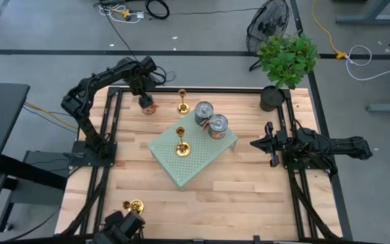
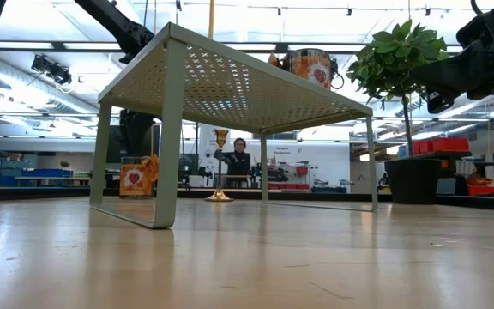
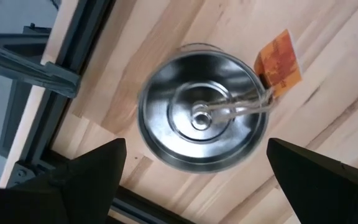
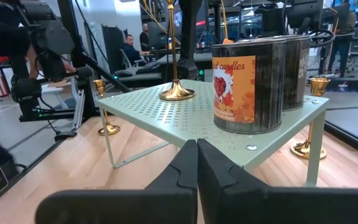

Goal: Pick & Place candle stick holders
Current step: Put the silver scented candle on the shelf

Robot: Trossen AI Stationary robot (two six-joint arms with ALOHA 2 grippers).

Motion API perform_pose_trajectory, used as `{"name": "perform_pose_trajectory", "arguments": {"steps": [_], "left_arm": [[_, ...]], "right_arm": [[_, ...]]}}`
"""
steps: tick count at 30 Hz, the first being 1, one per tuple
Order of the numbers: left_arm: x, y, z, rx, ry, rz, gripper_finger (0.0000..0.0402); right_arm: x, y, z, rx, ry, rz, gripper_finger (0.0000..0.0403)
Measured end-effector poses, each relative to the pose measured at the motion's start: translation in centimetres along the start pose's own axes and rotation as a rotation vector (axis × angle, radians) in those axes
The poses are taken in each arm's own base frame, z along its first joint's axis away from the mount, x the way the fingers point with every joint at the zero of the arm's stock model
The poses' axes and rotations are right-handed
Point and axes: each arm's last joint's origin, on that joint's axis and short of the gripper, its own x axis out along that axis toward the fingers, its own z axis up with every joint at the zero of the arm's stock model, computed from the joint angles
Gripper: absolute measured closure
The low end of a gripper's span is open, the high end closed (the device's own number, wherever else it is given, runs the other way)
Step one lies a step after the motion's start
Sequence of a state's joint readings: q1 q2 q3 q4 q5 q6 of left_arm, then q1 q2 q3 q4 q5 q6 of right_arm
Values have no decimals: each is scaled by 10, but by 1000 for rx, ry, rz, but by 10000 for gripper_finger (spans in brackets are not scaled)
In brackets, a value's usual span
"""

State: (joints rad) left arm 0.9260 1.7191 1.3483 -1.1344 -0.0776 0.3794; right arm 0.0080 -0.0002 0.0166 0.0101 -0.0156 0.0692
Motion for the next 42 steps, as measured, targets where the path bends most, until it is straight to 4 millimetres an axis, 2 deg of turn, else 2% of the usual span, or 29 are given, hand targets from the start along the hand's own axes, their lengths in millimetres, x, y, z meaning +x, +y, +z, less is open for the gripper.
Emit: {"name": "perform_pose_trajectory", "arguments": {"steps": [42], "left_arm": [[0,1,4,22,-50,4,3]], "right_arm": [[0,0,0,0,0,0,400]]}}
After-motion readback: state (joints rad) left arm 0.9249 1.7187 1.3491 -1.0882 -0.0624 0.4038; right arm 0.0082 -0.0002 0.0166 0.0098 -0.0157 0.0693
